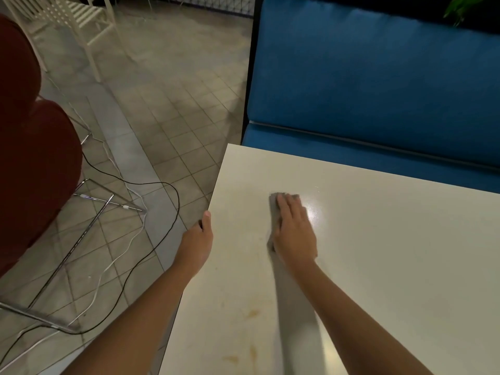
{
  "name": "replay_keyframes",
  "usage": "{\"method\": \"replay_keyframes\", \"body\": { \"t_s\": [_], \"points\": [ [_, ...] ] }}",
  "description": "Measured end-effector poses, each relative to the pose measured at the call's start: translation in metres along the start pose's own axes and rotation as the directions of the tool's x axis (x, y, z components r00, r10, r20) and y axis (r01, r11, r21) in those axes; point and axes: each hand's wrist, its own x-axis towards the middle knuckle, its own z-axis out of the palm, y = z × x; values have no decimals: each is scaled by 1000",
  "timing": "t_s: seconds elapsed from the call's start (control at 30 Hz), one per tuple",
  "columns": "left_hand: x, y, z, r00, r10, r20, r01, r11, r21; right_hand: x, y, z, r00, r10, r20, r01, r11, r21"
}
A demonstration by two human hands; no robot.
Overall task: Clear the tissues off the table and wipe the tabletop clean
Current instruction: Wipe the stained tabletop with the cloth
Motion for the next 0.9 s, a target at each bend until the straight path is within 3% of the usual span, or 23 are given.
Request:
{"method": "replay_keyframes", "body": {
  "t_s": [0.23,0.3,0.43,0.5,0.7,0.9],
  "points": [
    [-14,1,-6,996,-74,55,78,994,-73,-12,14,-12,917,-365,160,362,931,50],
    [-24,-10,-8,992,-90,92,100,990,-100,-9,23,-17,935,-325,141,321,946,50],
    [-41,-28,-11,986,-118,115,135,979,-152,11,10,-14,991,-100,89,101,995,-6],
    [-43,-28,-13,986,-124,108,141,976,-165,24,-7,-10,995,-71,71,74,996,-42],
    [-45,-29,-13,990,-96,100,117,965,-233,54,-64,10,973,-208,101,211,977,-29],
    [-44,-32,-12,989,-103,101,129,949,-289,35,-68,25,875,-450,180,433,893,125]
  ]
}}
